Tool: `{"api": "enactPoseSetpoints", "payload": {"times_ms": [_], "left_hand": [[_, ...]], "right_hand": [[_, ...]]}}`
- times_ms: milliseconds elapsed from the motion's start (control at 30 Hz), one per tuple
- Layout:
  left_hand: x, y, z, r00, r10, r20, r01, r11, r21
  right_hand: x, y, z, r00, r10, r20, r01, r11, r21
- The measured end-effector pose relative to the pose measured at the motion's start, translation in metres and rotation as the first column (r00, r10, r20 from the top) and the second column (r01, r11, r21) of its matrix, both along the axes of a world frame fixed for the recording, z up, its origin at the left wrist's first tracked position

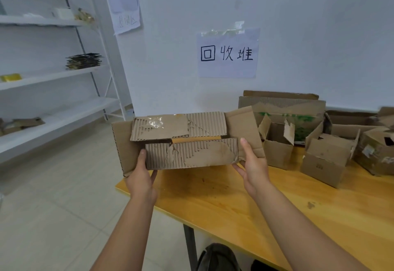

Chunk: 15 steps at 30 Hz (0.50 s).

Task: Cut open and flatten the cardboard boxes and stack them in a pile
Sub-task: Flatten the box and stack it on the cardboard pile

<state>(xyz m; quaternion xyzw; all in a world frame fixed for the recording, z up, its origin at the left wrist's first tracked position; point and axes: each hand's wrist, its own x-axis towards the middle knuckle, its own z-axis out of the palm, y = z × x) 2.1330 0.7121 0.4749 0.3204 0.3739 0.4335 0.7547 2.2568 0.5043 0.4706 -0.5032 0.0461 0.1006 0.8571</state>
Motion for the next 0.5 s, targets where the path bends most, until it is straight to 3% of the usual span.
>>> {"api": "enactPoseSetpoints", "payload": {"times_ms": [167,300,433,500], "left_hand": [[0.001,0.004,-0.007,0.997,-0.058,0.055,0.057,0.998,0.013],[0.003,0.007,-0.008,0.992,-0.103,0.075,0.101,0.994,0.029],[0.001,0.017,-0.012,0.968,-0.219,0.123,0.215,0.976,0.043],[-0.004,0.024,-0.018,0.954,-0.292,0.075,0.279,0.950,0.141]], "right_hand": [[0.010,0.003,0.012,0.988,0.026,-0.152,-0.013,0.996,0.084],[0.016,-0.005,0.016,0.969,0.159,-0.187,-0.141,0.984,0.109],[0.017,-0.018,0.011,0.947,0.309,-0.085,-0.302,0.949,0.088],[0.015,-0.024,0.008,0.935,0.350,0.051,-0.342,0.932,-0.124]]}}
